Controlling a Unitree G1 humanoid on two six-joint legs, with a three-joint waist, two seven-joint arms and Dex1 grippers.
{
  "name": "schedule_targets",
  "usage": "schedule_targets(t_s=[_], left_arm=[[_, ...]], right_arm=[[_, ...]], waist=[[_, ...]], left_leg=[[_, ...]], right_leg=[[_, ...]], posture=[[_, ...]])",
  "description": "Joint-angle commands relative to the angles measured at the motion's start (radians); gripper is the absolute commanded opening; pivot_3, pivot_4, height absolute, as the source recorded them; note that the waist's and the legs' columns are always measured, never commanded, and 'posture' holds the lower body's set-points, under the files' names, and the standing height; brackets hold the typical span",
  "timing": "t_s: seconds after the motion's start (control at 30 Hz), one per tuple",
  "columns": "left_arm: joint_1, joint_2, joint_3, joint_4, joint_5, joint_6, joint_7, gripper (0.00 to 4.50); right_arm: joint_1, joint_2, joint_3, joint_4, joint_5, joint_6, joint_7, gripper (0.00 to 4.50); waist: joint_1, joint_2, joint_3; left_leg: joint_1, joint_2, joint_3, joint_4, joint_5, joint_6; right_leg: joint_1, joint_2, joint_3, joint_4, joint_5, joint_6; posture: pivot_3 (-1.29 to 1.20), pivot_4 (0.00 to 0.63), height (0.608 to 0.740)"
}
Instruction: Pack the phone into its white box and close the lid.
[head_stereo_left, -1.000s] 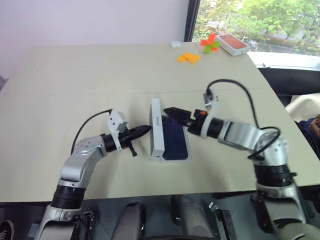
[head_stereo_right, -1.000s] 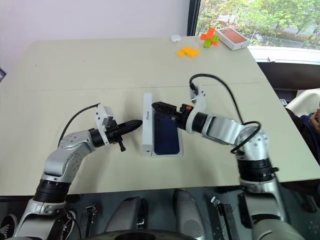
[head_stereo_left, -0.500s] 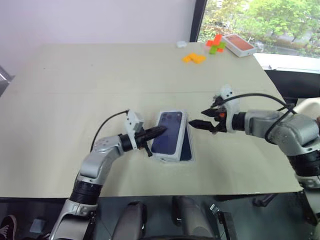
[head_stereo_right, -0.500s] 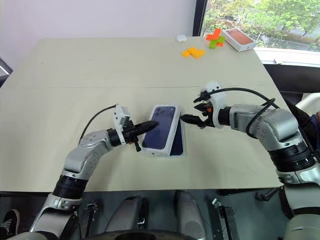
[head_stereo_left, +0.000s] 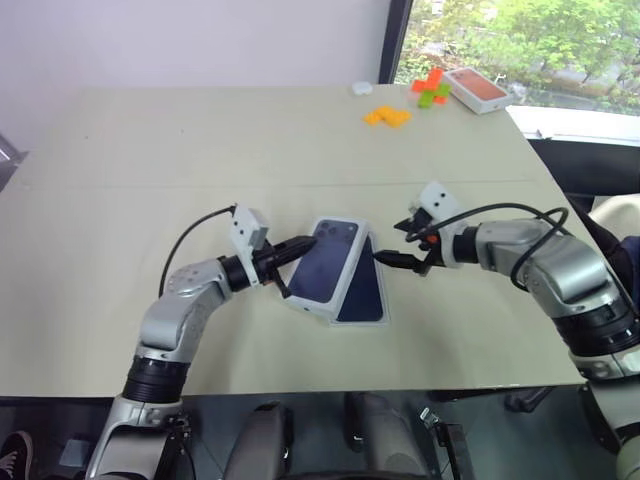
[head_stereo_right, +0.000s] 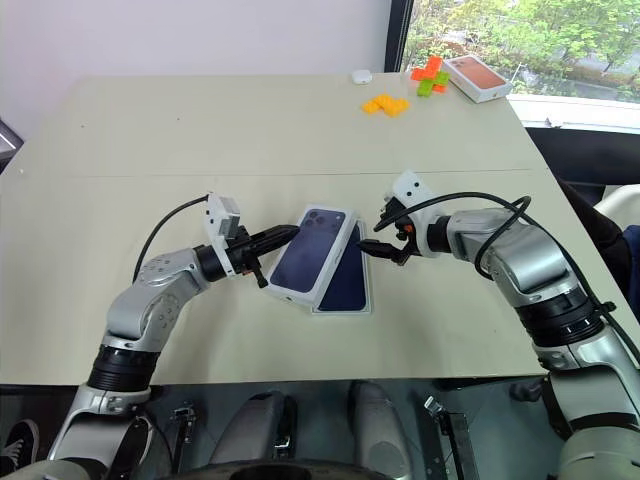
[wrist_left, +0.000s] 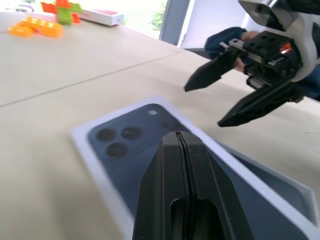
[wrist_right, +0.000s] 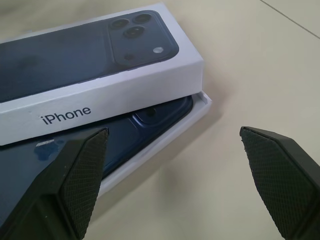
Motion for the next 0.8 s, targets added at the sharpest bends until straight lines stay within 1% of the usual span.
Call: schedule_targets(t_s=[0.03, 0.1, 0.13, 0.17, 0.2, 0.27, 0.47, 0.57, 0.6, 0.67, 0.8], left_arm=[[-0.033, 0.027, 0.061, -0.027, -0.020, -0.002, 0.022, 0.00], [-0.045, 0.047, 0.079, 0.005, 0.001, -0.016, 0.034, 0.00], [-0.050, 0.057, 0.084, 0.024, 0.015, -0.027, 0.040, 0.00], [-0.055, 0.073, 0.078, 0.052, 0.039, -0.032, 0.044, 0.00], [-0.059, 0.083, 0.072, 0.072, 0.055, -0.034, 0.047, 0.00], [-0.068, 0.100, 0.055, 0.115, 0.079, -0.020, 0.050, 0.00], [-0.089, 0.121, 0.005, 0.181, 0.111, 0.027, 0.014, 0.00], [-0.091, 0.127, -0.032, 0.204, 0.155, 0.017, 0.013, 0.00], [-0.087, 0.130, -0.066, 0.197, 0.163, 0.036, -0.011, 0.00], [-0.084, 0.137, -0.109, 0.182, 0.155, 0.091, -0.059, 0.00], [-0.099, 0.126, -0.119, 0.166, 0.127, 0.139, -0.102, 0.00]], right_arm=[[-0.007, 0.018, -0.067, -0.009, -0.012, 0.000, 0.011, 3.49], [0.000, 0.012, -0.060, -0.020, -0.035, -0.010, 0.027, 2.59], [0.005, 0.009, -0.055, -0.024, -0.049, -0.017, 0.033, 1.96], [0.011, 0.009, -0.052, -0.031, -0.057, -0.017, 0.039, 1.49], [0.015, 0.011, -0.052, -0.035, -0.062, -0.016, 0.045, 0.94], [0.021, 0.013, -0.041, -0.054, -0.081, -0.017, 0.058, 0.04], [0.041, 0.024, -0.015, -0.105, -0.124, -0.013, 0.090, 0.04], [0.049, 0.033, -0.006, -0.121, -0.145, -0.012, 0.093, 0.04], [0.053, 0.038, 0.004, -0.129, -0.159, -0.017, 0.089, 0.04], [0.058, 0.047, 0.013, -0.137, -0.174, -0.019, 0.089, 0.04], [0.061, 0.054, 0.015, -0.139, -0.199, -0.022, 0.096, 0.04]], waist=[[0.000, 0.000, 0.000], [0.001, 0.000, 0.000], [0.001, 0.000, 0.000], [0.001, 0.000, 0.000], [0.001, 0.000, 0.000], [0.001, 0.000, 0.000], [0.000, 0.000, 0.000], [0.000, 0.000, 0.000], [0.000, 0.000, 0.000], [0.000, 0.000, 0.000], [0.000, 0.000, 0.000]], left_leg=[[0.000, 0.000, 0.000, 0.000, 0.000, 0.000], [0.000, -0.001, 0.000, 0.000, 0.000, 0.000], [0.000, -0.001, 0.000, 0.000, 0.000, 0.000], [0.000, -0.001, 0.000, 0.000, 0.000, 0.000], [0.001, -0.001, 0.000, 0.000, 0.000, 0.000], [0.001, -0.001, 0.000, 0.000, 0.000, 0.000], [0.000, -0.001, 0.000, 0.000, 0.000, 0.000], [0.001, -0.001, 0.000, 0.000, 0.000, 0.000], [0.001, -0.001, 0.000, 0.000, 0.000, 0.000], [0.001, -0.001, 0.000, 0.000, 0.000, 0.000], [0.001, -0.002, 0.000, 0.000, 0.000, 0.000]], right_leg=[[0.000, 0.000, 0.000, 0.000, 0.000, 0.000], [0.000, -0.001, 0.000, 0.000, 0.000, 0.000], [0.000, -0.001, 0.000, 0.000, 0.000, 0.000], [0.000, -0.001, 0.000, 0.000, 0.000, 0.000], [0.000, -0.001, 0.000, 0.000, 0.000, 0.000], [0.001, -0.001, 0.000, 0.000, 0.000, 0.000], [0.001, -0.001, 0.000, 0.000, 0.000, 0.000], [0.001, -0.001, 0.000, 0.001, 0.000, 0.000], [0.001, -0.001, 0.000, 0.001, 0.000, 0.000], [0.001, -0.002, 0.000, 0.001, 0.000, 0.000], [0.001, -0.002, 0.000, 0.002, 0.000, 0.000]], posture=[[0.00, 0.150, 0.740], [0.00, 0.150, 0.740], [0.00, 0.150, 0.740], [0.00, 0.150, 0.740], [0.00, 0.150, 0.740], [0.00, 0.150, 0.740], [0.00, 0.150, 0.740], [0.00, 0.150, 0.740], [0.00, 0.150, 0.740], [0.00, 0.150, 0.740], [0.00, 0.150, 0.740]])
